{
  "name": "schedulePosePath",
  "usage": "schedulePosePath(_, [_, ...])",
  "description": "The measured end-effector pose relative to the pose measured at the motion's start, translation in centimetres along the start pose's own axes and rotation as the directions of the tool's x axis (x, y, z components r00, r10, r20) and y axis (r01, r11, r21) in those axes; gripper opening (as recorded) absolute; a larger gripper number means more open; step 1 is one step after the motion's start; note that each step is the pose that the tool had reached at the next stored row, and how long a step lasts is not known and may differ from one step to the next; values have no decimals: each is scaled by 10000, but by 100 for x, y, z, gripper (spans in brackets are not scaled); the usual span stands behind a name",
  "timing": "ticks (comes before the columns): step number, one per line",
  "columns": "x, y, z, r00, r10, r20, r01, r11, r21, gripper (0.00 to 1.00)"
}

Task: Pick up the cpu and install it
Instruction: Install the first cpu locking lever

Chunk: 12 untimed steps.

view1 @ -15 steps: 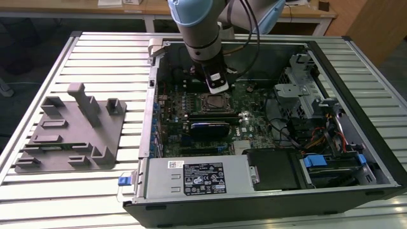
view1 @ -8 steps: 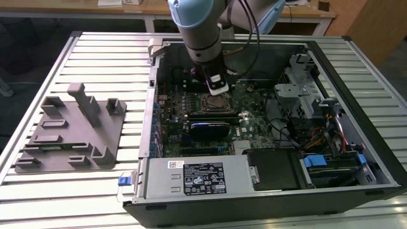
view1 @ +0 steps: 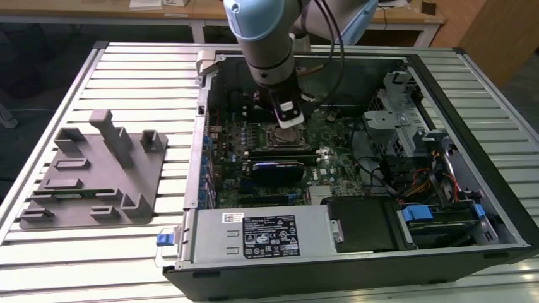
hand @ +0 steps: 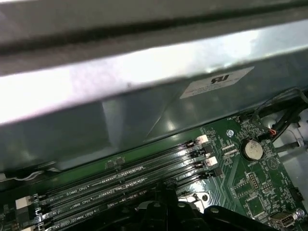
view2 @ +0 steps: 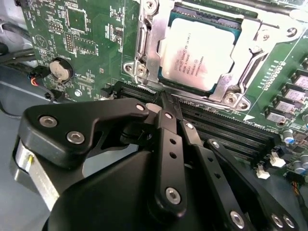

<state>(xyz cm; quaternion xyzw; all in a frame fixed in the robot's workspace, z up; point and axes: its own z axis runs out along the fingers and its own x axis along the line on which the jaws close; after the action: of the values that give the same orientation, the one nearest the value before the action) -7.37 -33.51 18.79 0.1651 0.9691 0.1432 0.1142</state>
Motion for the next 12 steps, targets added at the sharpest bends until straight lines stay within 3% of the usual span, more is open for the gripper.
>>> schedulePosePath(12, [-44,-16,27,10000,19,-20,-19,10000,-65,11])
